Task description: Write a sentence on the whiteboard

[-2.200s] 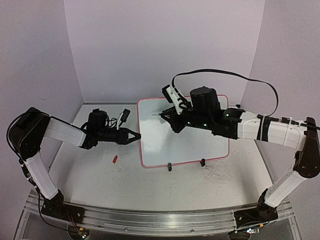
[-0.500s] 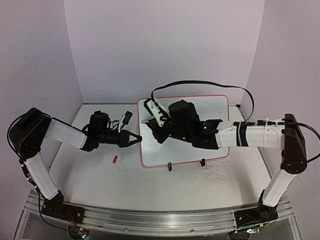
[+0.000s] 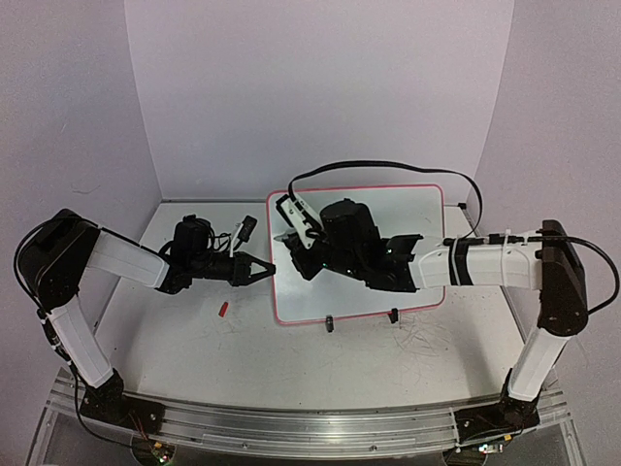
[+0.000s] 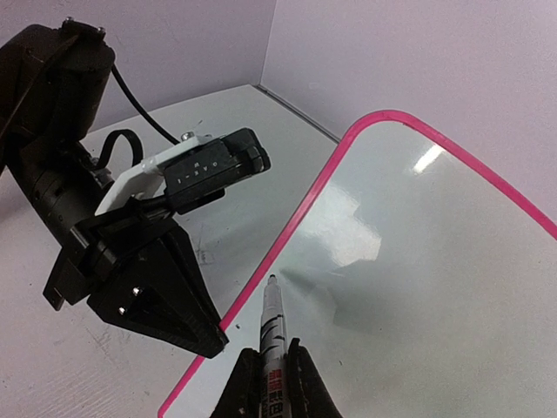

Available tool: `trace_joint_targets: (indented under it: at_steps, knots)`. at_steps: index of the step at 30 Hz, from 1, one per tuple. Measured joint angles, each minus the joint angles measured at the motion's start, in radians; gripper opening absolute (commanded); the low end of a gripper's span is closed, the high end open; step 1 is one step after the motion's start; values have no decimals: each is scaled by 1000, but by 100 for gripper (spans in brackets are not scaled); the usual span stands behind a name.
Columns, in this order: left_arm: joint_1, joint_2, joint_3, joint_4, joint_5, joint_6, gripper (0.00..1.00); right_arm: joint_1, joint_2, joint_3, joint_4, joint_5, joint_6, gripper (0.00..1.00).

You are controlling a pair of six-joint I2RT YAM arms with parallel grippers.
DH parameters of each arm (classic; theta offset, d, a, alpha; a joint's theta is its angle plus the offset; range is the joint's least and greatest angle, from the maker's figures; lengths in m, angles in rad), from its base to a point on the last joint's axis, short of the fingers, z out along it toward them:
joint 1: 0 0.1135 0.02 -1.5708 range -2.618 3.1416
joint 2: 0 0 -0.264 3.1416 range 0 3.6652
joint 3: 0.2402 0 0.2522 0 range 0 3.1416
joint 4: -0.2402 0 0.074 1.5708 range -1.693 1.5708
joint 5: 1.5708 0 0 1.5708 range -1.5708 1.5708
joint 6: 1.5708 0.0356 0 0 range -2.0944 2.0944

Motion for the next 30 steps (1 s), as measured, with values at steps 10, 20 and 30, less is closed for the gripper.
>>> trace_joint_targets:
  at_steps: [10,20,30]
  knots:
    - [0,0,0,0,0,0,0,0,7,1,2,23,0,0]
    - [0,0,0,-1,0,0,0,4,28,6,9,47,0,0]
    - [0,0,0,-1,-1,0,0,5,30,6,8,53,1,0]
